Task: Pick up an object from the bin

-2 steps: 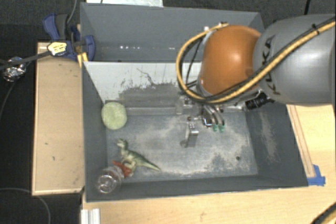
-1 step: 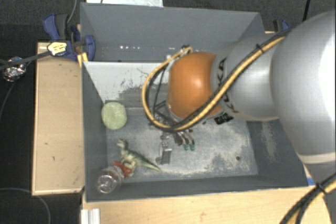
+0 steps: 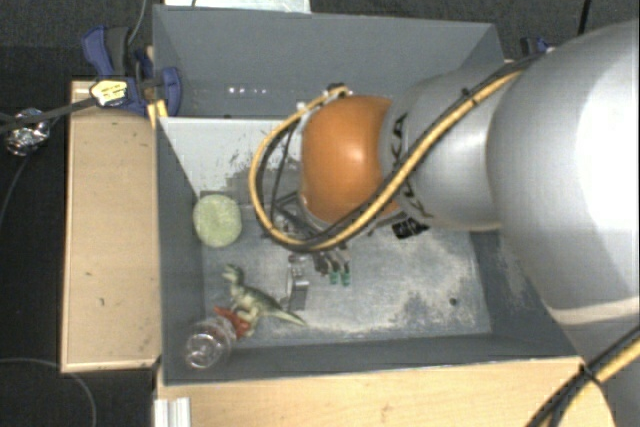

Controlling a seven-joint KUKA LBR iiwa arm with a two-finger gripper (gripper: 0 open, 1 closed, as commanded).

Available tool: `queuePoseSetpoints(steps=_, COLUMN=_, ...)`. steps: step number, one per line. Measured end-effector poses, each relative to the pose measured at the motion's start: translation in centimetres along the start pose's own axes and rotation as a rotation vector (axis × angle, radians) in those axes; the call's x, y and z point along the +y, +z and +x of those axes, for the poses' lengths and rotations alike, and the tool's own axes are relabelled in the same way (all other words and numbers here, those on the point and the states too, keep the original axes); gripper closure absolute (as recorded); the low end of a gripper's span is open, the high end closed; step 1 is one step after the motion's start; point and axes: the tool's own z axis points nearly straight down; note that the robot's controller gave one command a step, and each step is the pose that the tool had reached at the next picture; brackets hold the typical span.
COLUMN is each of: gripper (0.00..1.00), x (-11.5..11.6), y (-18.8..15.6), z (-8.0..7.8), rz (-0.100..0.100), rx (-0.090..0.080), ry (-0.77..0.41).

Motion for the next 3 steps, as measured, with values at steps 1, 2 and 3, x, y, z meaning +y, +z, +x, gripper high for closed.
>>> queuePoseSetpoints(steps=1, gripper=0.00, x=3.7, y=-2.3, z=2.2, rz=-0.002, rx=-0.007, ry=0.025)
queuePoseSetpoints(steps=2, gripper=0.00, x=3.5, y=0.9, z=3.2, rz=-0.002, rx=-0.004, ry=0.246)
queuePoseSetpoints(steps=3, gripper=1.00, x=6.8, y=3.0, z=2.5, rz=0.023, rx=0.004, ry=0.359)
